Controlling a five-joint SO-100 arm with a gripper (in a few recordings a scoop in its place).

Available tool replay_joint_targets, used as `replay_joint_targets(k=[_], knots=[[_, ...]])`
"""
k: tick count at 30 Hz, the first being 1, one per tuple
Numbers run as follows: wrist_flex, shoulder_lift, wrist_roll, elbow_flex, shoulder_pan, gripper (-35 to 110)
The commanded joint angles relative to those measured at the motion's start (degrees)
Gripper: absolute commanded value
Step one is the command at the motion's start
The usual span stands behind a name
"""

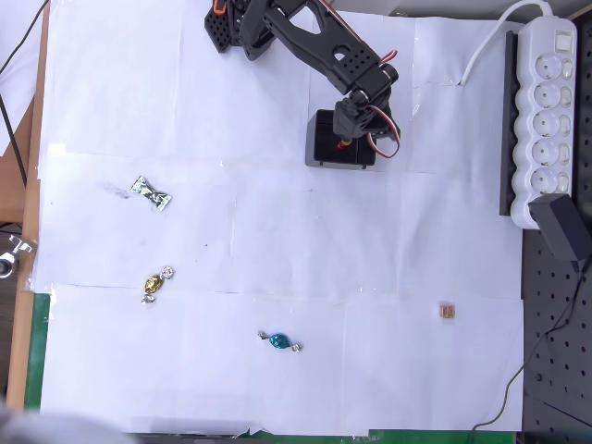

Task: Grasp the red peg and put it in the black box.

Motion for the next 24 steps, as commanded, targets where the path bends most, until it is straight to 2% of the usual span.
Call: replay_joint_targets(k=[1,4,8,11,24], knots=[[-0.2,-5.4,-1.1,1.8,-0.1,38],[0.0,-5.4,-1.8,1.8,0.4,37],[0.7,-5.4,-2.2,2.5,1.0,10],[0.9,-6.0,-1.8,3.5,1.4,0],[0.9,-9.6,-9.1,3.5,10.8,0]])
